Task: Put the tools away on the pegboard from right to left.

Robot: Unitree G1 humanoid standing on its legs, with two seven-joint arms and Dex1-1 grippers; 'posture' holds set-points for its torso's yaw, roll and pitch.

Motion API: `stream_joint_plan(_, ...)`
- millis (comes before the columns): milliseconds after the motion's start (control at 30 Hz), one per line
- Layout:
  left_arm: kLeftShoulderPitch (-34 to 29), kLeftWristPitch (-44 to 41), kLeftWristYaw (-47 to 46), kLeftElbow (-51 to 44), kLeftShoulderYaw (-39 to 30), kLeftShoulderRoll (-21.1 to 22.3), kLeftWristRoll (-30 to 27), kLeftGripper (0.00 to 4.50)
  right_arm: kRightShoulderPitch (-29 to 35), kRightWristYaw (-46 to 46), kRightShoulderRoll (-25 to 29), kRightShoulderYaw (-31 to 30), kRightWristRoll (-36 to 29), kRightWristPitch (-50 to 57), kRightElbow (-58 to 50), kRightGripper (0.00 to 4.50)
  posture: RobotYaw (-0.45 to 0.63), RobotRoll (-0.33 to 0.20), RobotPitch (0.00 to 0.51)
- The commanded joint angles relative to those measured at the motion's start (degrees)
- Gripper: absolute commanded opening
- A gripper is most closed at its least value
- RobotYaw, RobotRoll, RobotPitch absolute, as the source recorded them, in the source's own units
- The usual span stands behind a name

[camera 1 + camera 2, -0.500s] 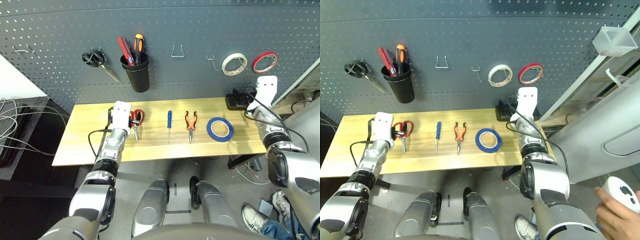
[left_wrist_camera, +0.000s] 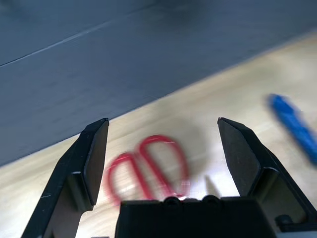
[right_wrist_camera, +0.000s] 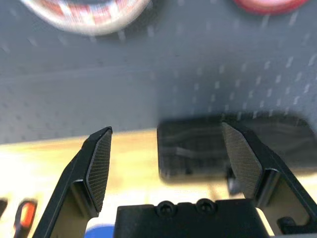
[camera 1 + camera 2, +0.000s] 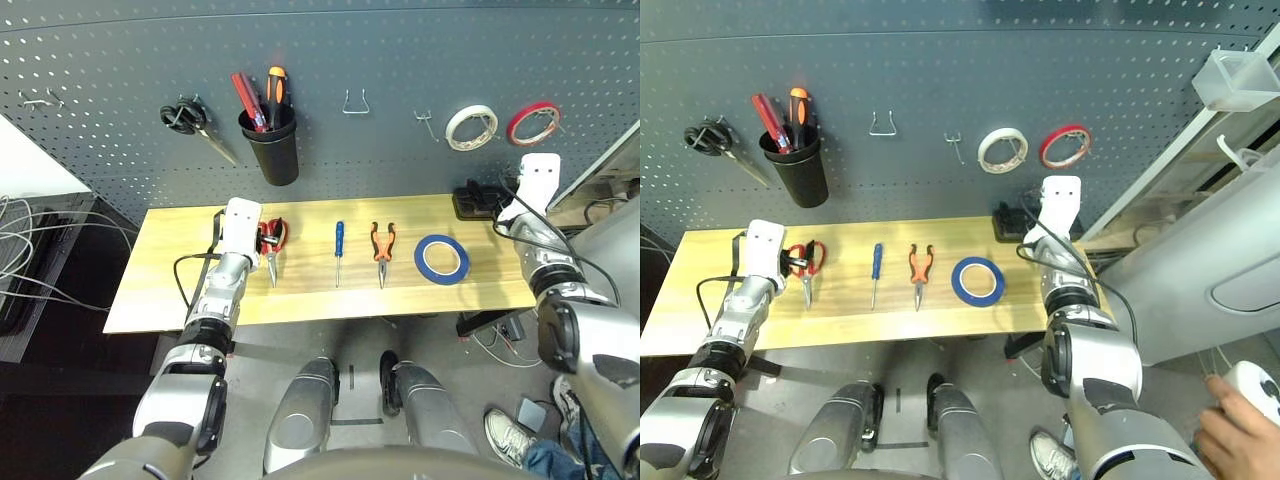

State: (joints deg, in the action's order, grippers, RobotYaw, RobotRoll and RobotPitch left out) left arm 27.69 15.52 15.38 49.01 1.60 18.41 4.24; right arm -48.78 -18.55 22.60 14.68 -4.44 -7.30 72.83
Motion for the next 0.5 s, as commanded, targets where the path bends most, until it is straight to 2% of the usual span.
stream_joint_plan(33,-0.62,1.17,3.09,-0.68,2.91,-0.11,2.11,4.49,1.58,-1.29,-0.80,-3.12,2.57,4.76,1.19,4.50,0.12,0.000,0.187)
stream_joint_plan(267,-2.17,1.27,4.28,-2.46,4.72,-2.14,2.52,4.49,4.40,-2.13,-2.57,-5.95,4.34,8.45,0.02,4.50,0.12,0.000,0.211)
stream_joint_plan(500,-4.75,0.98,6.36,-6.11,6.99,-2.67,3.58,4.49,7.10,0.06,-2.41,-7.81,5.78,11.42,-0.83,4.50,0.11,0.000,0.260)
